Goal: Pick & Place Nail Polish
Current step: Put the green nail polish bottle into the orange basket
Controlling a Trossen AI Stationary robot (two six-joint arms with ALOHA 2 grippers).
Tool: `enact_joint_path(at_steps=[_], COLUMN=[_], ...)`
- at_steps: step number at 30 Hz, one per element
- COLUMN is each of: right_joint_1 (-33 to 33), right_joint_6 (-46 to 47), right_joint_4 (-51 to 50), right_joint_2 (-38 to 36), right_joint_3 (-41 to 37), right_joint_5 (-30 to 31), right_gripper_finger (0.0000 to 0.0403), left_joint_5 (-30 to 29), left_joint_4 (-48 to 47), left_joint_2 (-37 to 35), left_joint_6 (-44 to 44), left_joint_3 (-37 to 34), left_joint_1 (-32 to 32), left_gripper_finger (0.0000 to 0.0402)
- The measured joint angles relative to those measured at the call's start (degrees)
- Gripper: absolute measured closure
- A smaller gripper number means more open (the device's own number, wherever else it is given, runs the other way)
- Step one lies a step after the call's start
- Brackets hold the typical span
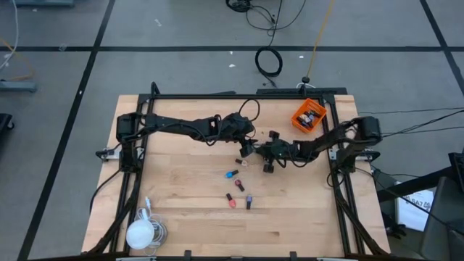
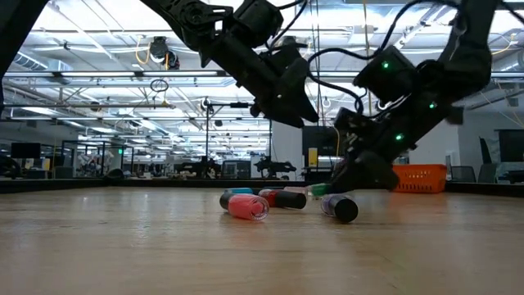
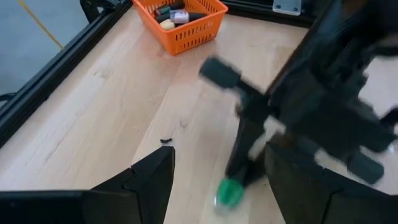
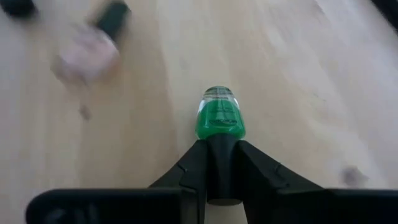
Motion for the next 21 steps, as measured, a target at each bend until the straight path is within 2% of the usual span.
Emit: enact_joint_path(at_steps=[4,9,14,21], right_joint_1=[2.6,6.6,10.9,15.2], right_joint_6=[0.0,-0.9,-4.3,-10.5], right_joint_4=[-10.1,-18.1,-17.1,-9.7], right_joint_2=[-7.7,-15.6,-20.6,-21.5], right_joint_3=[-0.1,-0.1,0.0,0.0], right_joint_5=[4.4,14.6,23.7,28.1], right_gripper_finger=[0.0350,0.0350,0.0350,0.0350], left_joint_5=[0.0,1.6,7.8,10.8], left_joint_4=[0.0,1.0,1.7,6.1], left_joint_2=[0.0,0.0,0.0,0.0], left_joint_6=[-2.3,-8.1,-12.4,-18.1], left_joint_3=[0.0,0.0,0.0,0.0], left_joint_1=[0.0,0.0,0.0,-0.1], left_gripper_finger=[0.0158,0.0158,0.0158,0.0158])
